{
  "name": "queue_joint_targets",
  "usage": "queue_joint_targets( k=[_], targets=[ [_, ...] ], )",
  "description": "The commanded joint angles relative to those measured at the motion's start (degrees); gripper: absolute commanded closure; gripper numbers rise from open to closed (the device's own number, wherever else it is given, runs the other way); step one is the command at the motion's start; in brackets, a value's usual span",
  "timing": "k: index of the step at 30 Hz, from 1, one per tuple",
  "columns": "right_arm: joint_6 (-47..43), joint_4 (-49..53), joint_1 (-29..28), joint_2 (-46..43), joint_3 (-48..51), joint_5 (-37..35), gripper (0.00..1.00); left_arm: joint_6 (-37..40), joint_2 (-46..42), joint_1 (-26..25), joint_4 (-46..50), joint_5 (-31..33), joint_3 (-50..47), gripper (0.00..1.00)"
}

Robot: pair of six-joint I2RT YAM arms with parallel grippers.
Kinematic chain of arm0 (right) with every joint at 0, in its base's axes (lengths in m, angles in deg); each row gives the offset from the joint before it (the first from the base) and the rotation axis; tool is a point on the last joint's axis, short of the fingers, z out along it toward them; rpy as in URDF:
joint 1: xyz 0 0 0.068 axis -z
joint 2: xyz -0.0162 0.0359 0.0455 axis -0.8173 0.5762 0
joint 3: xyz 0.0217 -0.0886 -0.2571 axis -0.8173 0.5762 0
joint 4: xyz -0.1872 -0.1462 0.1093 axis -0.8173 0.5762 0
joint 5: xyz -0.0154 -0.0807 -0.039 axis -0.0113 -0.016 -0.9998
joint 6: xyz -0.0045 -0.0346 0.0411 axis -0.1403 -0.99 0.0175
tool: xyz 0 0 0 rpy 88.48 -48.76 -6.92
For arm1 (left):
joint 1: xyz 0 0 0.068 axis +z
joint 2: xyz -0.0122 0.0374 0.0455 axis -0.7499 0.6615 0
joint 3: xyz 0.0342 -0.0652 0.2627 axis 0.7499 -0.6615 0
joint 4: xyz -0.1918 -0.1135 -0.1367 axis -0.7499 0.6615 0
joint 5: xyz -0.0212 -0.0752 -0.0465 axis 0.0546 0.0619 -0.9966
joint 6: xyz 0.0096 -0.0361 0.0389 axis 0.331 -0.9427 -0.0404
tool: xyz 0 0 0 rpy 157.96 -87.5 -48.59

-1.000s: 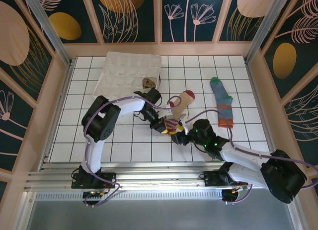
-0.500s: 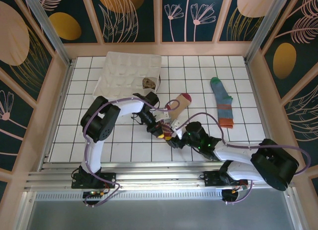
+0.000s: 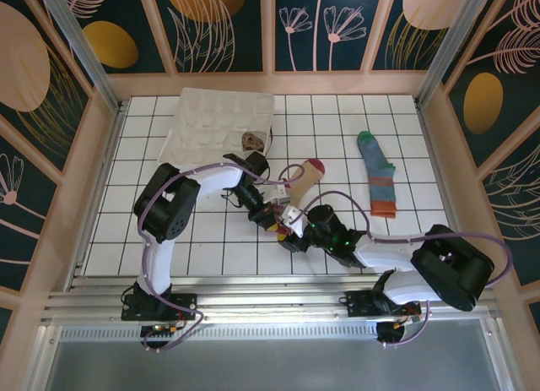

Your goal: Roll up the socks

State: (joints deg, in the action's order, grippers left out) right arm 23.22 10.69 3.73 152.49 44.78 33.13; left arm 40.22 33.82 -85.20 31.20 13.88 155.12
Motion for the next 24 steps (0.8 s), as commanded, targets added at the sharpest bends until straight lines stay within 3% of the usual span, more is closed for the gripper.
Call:
queue_joint_targets(
  k=[1,6,9,16,24],
  targets=[
    [-2.14,-2.65,-0.44,1.62,-1.88,0.05,0.39,1.48,-1.9,0.67,2.62,-2.67,1.73,1.0],
    [-2.5,-4.56,-0.41,3.96,-2.68,0.48,0.4,1.61,-1.34,0.82,3.58,-3.72,3.08,1.0],
    [-2.04,-6.22,-0.41,4.86,-2.81,0.53,0.46,1.75,-0.93,0.74,3.88,-4.34,3.91,1.0],
    [3.42,-7.95,0.3,3.89,-2.14,2.99,0.99,1.77,-1.49,1.17,2.85,-4.4,4.55,1.0],
    [18.97,-7.91,11.56,-0.32,0.07,18.05,1.0,-3.21,-7.77,2.69,-11.24,-3.4,-0.41,1.0]
  ],
)
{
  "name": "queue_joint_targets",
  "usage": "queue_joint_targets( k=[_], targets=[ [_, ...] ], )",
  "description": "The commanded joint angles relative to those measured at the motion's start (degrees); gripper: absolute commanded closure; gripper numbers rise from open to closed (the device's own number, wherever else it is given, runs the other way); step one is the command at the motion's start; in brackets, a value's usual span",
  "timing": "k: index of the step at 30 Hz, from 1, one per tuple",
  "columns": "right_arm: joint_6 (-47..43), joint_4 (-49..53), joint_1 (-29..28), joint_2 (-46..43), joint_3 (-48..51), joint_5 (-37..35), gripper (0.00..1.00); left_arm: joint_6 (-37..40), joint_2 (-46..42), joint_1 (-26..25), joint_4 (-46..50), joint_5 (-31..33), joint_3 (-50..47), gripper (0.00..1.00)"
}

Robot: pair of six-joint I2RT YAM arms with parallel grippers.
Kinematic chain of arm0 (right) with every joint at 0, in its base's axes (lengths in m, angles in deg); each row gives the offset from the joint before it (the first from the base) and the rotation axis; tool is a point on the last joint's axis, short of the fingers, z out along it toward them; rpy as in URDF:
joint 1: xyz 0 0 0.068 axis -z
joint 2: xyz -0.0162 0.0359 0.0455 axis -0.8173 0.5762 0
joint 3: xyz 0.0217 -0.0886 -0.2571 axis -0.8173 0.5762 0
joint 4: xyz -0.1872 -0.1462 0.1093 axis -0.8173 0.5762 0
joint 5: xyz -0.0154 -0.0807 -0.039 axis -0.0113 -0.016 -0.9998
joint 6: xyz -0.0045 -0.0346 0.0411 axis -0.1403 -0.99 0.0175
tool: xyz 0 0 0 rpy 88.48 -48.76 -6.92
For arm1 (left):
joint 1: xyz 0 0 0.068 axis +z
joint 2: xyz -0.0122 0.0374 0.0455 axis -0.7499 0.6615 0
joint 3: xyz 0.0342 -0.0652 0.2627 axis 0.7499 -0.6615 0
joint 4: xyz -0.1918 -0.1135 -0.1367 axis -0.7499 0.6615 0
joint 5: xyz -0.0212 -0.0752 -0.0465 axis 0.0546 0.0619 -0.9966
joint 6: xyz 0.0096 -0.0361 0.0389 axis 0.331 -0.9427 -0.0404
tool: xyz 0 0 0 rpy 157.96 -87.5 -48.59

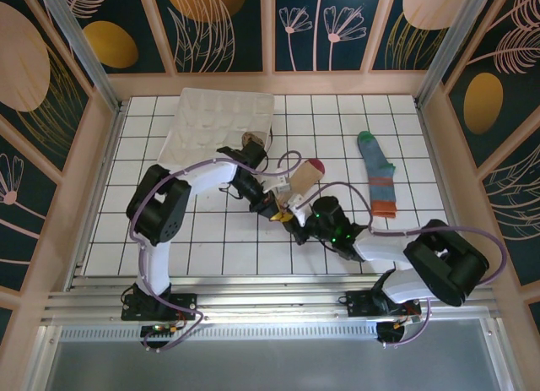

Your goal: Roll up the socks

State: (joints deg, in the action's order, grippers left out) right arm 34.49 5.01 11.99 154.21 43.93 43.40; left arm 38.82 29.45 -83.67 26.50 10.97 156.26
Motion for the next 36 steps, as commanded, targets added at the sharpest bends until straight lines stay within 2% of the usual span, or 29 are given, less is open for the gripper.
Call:
queue_joint_targets(
  k=[1,2,4,5,9,13,21,26,33,36],
  targets=[
    [8.91,-1.75,4.77,-2.37,0.78,9.8,1.0,-2.32,-3.92,1.17,-8.01,-0.26,-2.08,1.0],
    [9.55,-1.18,5.88,-2.59,0.65,11.18,1.0,-2.82,-4.42,1.17,-9.29,0.01,-2.52,1.0],
    [10.25,1.13,7.82,-2.7,-0.17,14.09,1.0,-4.5,-6.18,1.21,-13.47,1.5,-4.36,0.87],
    [10.34,2.27,8.4,-2.61,-0.66,15.25,1.0,-4.96,-7.38,1.21,-15.61,2.14,-5.63,0.85],
    [10.74,7.03,11.15,-1.27,-2.96,19.84,1.0,-7.6,-14.92,1.17,-28.16,7.1,-13.58,0.57],
    [11.23,10.4,14.15,0.49,-5.04,23.86,1.0,-7.92,-21.37,1.17,-36.44,11.84,-20.85,0.44],
    [12.54,14.47,18.97,5.46,-9.44,30.4,1.0,-8.84,-20.04,-1.85,-37.13,12.07,-22.11,0.39],
    [11.73,18.63,20.49,10.21,-13.26,32.89,1.0,-12.5,-16.13,-3.31,-40.75,12.88,-21.7,0.39],
    [10.26,23.39,20.68,16.39,-18.31,35.36,1.0,-12.95,-9.79,-3.67,-40.02,12.39,-19.24,0.44],
    [10.23,24.76,20.71,18.37,-19.65,36.15,1.0,-12.74,-8.44,-3.67,-39.24,11.69,-19.25,0.52]
  ],
)
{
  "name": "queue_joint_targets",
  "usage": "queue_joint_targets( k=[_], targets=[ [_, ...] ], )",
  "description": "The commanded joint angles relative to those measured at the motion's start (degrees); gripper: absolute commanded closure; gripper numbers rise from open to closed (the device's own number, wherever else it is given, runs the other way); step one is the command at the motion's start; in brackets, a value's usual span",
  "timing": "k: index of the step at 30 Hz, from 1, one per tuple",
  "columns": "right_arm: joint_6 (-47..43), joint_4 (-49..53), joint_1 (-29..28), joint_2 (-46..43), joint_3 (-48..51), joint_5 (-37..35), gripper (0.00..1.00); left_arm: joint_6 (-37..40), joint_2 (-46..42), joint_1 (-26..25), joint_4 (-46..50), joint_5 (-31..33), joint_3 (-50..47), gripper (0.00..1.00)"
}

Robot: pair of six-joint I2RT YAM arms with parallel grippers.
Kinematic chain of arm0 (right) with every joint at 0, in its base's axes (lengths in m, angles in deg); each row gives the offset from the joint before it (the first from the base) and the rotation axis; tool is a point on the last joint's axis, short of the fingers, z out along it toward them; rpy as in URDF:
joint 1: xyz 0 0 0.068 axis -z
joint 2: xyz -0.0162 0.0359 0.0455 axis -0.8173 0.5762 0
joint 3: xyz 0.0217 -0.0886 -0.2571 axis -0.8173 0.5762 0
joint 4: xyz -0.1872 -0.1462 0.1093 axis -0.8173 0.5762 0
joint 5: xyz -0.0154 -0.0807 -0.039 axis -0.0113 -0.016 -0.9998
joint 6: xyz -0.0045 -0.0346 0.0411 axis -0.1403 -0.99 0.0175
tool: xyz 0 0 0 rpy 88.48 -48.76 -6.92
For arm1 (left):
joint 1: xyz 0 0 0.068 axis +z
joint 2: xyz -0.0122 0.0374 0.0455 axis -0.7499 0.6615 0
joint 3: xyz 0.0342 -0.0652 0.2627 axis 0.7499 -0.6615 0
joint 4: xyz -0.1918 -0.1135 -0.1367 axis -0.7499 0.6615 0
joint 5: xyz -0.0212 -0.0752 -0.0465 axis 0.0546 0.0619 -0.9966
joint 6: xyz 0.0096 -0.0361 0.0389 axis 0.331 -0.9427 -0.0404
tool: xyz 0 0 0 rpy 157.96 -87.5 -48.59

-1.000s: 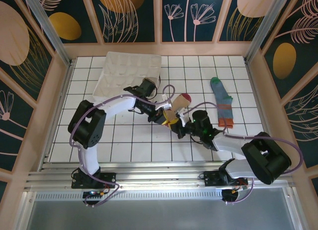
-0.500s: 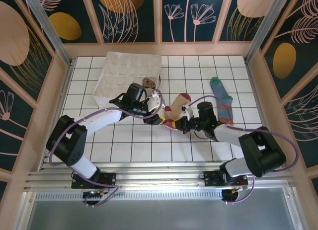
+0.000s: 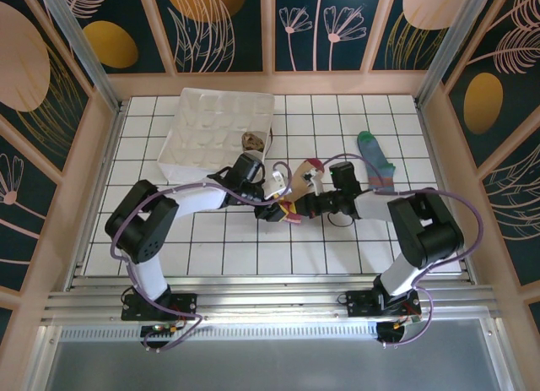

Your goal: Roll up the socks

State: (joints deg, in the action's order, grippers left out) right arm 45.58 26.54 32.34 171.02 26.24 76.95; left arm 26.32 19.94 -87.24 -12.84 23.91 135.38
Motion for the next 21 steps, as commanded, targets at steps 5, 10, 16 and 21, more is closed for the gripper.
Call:
queue_joint_targets(
  k=[5,10,16,21],
  targets=[
    [-1.0,5.04,0.46,3.27,-3.22,2.58,1.0,-1.38,3.14,-0.1,1.24,-2.27,2.26,0.9],
    [0.6,6.4,0.36,2.9,-3.44,2.28,0.86,-3.53,4.75,-0.1,2.95,-1.34,1.87,1.0],
    [3.36,5.12,0.12,0.12,-1.04,-4.4,0.71,-6.24,5.92,-0.06,3.7,2.63,0.4,1.0],
    [2.4,9.8,-2.38,1.37,-3.47,-14.0,0.77,-7.5,6.78,-0.11,3.44,3.27,0.55,1.0]
  ],
)
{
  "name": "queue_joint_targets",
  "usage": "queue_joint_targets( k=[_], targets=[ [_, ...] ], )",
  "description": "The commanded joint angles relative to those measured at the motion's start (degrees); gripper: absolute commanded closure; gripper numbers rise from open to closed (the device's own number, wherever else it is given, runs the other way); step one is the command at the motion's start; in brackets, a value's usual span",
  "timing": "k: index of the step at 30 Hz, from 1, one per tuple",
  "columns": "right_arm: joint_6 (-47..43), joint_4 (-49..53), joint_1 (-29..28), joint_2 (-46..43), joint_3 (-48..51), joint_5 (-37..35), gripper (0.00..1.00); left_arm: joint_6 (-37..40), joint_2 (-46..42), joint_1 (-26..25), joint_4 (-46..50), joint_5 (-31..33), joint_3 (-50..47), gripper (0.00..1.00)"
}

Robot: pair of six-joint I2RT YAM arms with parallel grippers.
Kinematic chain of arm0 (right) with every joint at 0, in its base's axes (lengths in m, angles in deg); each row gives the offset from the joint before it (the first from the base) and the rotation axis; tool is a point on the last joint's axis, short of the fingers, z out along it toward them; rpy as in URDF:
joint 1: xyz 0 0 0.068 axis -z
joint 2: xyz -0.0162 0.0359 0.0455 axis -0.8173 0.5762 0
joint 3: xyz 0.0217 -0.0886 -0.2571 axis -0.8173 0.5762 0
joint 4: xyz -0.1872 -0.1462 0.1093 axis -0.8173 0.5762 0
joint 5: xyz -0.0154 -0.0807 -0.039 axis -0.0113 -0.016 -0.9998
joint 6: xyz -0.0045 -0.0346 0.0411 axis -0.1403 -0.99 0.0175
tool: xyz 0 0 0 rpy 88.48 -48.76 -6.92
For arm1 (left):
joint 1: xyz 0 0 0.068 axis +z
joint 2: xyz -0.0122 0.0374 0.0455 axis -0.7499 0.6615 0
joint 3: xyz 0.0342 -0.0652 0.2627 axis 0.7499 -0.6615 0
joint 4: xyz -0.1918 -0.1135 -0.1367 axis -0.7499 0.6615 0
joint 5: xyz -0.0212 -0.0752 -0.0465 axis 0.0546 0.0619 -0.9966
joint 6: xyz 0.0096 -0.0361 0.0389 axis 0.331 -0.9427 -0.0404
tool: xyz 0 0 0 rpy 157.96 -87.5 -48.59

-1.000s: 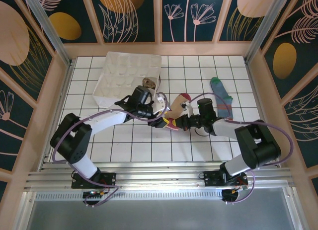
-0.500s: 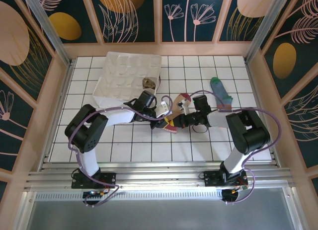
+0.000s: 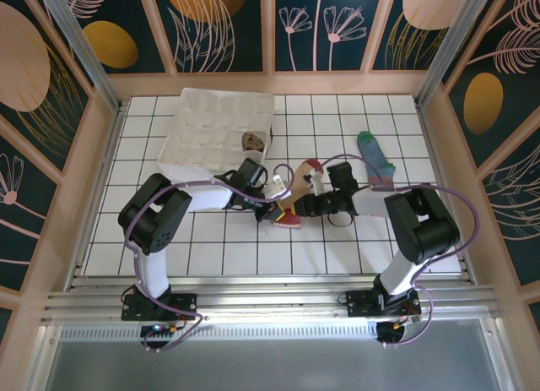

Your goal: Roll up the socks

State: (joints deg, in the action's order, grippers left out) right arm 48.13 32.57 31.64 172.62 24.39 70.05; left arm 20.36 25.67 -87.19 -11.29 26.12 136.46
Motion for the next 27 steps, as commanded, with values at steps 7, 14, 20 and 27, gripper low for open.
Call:
queue_joint_targets(
  k=[7,14,20,27],
  targets=[
    [1.1,11.86,-6.17,3.37,-6.58,-19.16,0.85,0.76,-0.73,-0.15,1.12,2.56,-1.72,0.94],
    [1.08,16.64,-7.85,5.64,-7.24,-22.55,0.86,7.21,-11.08,-0.15,-4.89,4.08,-7.43,0.72],
    [0.25,16.53,-7.67,5.67,-7.33,-20.7,0.86,15.54,-17.08,-2.77,-6.65,13.47,-10.63,0.57],
    [-0.04,16.83,-6.28,7.24,-7.76,-17.3,0.86,24.99,-15.06,-7.85,-6.48,20.65,-12.14,0.58]
  ],
)
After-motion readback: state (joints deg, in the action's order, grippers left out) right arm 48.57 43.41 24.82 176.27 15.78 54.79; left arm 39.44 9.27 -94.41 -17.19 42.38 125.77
